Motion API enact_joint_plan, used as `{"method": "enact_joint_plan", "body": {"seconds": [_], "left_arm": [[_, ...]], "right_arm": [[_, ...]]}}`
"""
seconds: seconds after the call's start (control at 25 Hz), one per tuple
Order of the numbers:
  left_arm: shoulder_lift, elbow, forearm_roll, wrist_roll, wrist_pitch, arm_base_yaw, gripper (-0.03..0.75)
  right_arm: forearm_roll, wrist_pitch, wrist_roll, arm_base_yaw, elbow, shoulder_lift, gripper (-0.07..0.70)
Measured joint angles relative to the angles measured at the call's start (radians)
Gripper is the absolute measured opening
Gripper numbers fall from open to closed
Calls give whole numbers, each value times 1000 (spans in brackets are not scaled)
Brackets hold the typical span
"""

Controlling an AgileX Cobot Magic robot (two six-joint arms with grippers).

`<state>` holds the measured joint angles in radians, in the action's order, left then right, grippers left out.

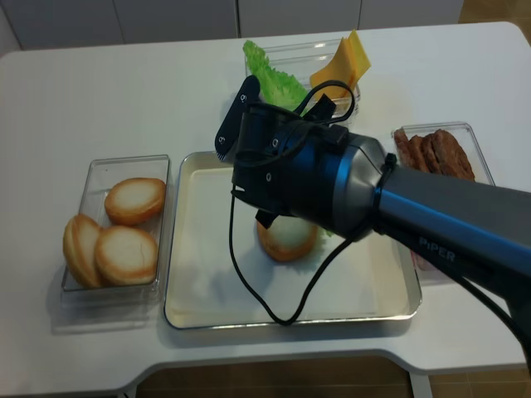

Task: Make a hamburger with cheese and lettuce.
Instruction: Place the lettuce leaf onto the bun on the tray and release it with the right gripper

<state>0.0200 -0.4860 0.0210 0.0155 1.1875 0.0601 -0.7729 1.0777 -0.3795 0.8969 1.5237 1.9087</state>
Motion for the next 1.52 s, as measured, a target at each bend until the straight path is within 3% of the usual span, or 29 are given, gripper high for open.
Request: {"method": "enact_joint_plan", "body": {"seconds": [0.72,1.52], "left_arm": [[0,0,0,0,0,0,532],[0,1,0,0,0,0,532]], "right_arm": [[-1,-36,-30,0,0,14,6],[109,-105,-38,0,0,54,6]]}}
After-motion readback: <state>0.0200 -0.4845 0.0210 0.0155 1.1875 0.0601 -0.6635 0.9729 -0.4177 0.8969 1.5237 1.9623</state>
